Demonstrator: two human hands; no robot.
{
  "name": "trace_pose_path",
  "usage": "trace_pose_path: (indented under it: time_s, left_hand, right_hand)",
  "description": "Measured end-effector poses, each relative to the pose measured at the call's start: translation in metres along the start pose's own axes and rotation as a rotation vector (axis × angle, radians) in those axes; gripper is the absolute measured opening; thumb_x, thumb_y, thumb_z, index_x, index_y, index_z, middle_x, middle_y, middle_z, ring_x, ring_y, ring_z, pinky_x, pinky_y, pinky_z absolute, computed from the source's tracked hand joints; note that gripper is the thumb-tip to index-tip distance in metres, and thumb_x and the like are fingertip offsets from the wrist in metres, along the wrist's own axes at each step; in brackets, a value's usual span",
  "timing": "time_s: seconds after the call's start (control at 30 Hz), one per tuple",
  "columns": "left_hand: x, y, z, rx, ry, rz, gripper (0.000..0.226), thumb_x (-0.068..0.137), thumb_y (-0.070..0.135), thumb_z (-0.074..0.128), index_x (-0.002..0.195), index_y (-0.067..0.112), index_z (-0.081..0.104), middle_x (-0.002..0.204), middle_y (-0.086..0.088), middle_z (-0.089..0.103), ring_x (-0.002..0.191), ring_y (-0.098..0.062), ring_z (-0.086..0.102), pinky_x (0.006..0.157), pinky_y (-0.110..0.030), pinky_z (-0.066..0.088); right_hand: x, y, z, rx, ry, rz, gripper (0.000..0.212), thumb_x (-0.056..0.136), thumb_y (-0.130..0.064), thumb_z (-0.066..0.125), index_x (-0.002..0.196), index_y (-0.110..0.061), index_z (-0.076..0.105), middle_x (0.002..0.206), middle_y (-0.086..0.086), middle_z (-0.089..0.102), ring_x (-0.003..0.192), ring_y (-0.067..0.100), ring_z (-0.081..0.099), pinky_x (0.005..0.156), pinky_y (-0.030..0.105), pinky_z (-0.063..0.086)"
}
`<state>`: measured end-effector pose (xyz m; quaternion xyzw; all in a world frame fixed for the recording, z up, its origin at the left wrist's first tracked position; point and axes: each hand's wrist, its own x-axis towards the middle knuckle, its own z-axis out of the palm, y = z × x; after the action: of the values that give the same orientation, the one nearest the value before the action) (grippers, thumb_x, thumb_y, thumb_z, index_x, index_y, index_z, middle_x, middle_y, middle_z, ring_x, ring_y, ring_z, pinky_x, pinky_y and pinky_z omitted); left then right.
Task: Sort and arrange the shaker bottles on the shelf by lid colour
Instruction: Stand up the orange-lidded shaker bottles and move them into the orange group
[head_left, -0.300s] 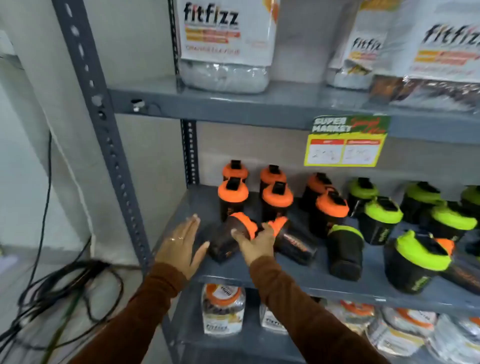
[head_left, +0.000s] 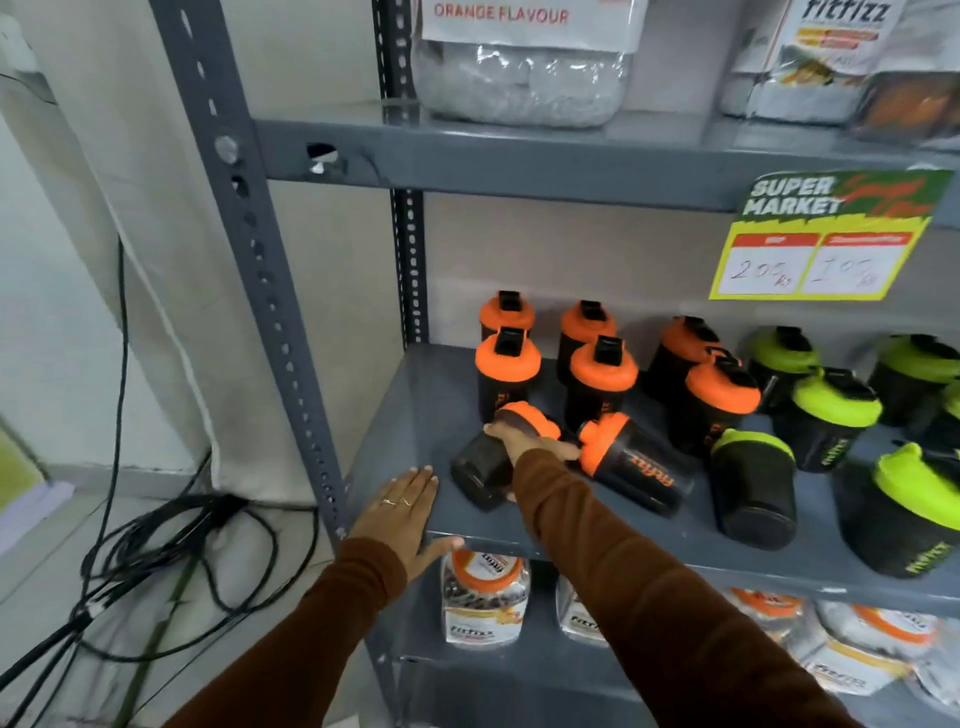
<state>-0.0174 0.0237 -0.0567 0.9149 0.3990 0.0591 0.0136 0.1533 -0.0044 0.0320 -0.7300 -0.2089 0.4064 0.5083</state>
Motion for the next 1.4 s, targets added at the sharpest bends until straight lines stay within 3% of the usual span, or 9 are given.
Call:
trace_pose_path:
  time_s: [0.07,0.13,0.27,0.43,0.73,0.83,0.93,1.13,1.4]
  left_hand:
    - [0.006,-0.004,0.01,0.016,-0.095,0.03,0.092,0.083,0.069,0.002,0.106,0.004,0.064,0.108,-0.01,0.069,0.097,-0.023,0.066,0.074,-0.04,0.055]
    - [0.008,-0.004,0.011,0.027,-0.067,0.024,0.093,0.083,0.069,0.001,0.106,0.004,0.064,0.109,-0.01,0.069,0.098,-0.023,0.066,0.073,-0.041,0.055]
    - [0.007,-0.004,0.011,0.022,-0.093,0.044,0.093,0.083,0.068,0.0,0.105,0.004,0.065,0.107,-0.01,0.069,0.096,-0.022,0.066,0.072,-0.039,0.055]
    - [0.005,-0.002,0.008,0.027,-0.113,0.031,0.094,0.083,0.068,-0.002,0.103,0.005,0.065,0.105,-0.009,0.07,0.095,-0.021,0.067,0.075,-0.037,0.055]
    - [-0.001,0.007,0.004,0.03,-0.08,0.012,0.105,0.077,0.074,-0.007,0.118,0.0,0.055,0.122,-0.018,0.06,0.111,-0.028,0.058,0.092,-0.042,0.046]
    - [0.002,0.009,0.004,0.02,-0.092,0.013,0.133,0.042,0.082,-0.031,0.142,0.006,0.013,0.152,-0.013,0.016,0.14,-0.024,0.016,0.114,-0.034,0.011]
    - [0.002,0.009,0.003,0.05,-0.109,0.016,0.138,0.031,0.081,-0.036,0.143,0.009,0.001,0.154,-0.009,0.005,0.141,-0.021,0.004,0.114,-0.032,0.002]
    - [0.0,0.013,0.0,0.049,-0.121,-0.005,0.087,0.082,0.067,0.025,0.143,0.009,0.0,0.154,-0.009,0.002,0.142,-0.02,0.002,0.114,-0.031,0.0]
    - [0.0,0.013,0.001,0.037,-0.063,0.002,0.086,0.082,0.065,0.03,0.143,0.009,0.005,0.154,-0.01,0.007,0.141,-0.022,0.005,0.114,-0.033,0.003]
  right_hand:
    - [0.006,0.004,0.004,0.104,0.054,0.017,0.053,0.084,-0.006,0.06,0.129,0.007,0.036,0.138,0.021,0.042,0.122,0.031,0.047,0.039,0.0,0.038]
    - [-0.013,0.014,0.005,0.143,0.234,0.016,0.08,0.071,-0.014,0.076,0.132,0.004,0.028,0.136,0.021,0.039,0.122,0.034,0.045,0.077,0.015,0.05]
    - [-0.035,0.038,0.011,-0.009,0.405,-0.352,0.105,0.053,-0.019,0.087,0.136,-0.003,0.024,0.136,0.02,0.035,0.128,0.032,0.036,0.106,0.036,0.032]
    - [-0.041,0.052,0.008,-0.291,0.358,-0.639,0.097,0.053,-0.021,0.085,0.132,-0.004,0.031,0.132,0.019,0.036,0.126,0.031,0.033,0.107,0.035,0.029]
    - [-0.035,0.083,-0.021,-0.379,0.103,-0.588,0.114,0.054,-0.007,0.076,0.142,-0.005,0.004,0.147,0.02,0.012,0.139,0.031,0.014,0.11,0.026,0.014]
    - [-0.026,0.077,-0.053,-0.584,0.355,-0.701,0.101,0.055,0.001,0.073,0.139,0.004,0.017,0.144,0.029,0.024,0.137,0.04,0.02,0.115,0.038,0.012]
    - [-0.007,0.062,-0.077,-0.903,0.649,-0.697,0.103,0.048,-0.007,0.079,0.135,0.008,0.025,0.139,0.035,0.033,0.134,0.049,0.024,0.111,0.053,0.008]
    - [0.006,0.063,-0.089,-1.159,0.679,-0.514,0.094,0.055,-0.008,0.079,0.135,-0.001,0.03,0.123,0.026,0.051,0.117,0.043,0.045,0.105,0.066,0.023]
    - [-0.021,0.064,-0.076,-0.268,0.547,-0.644,0.101,0.063,-0.012,0.082,0.14,-0.002,0.017,0.139,0.026,0.028,0.131,0.037,0.027,0.111,0.038,0.021]
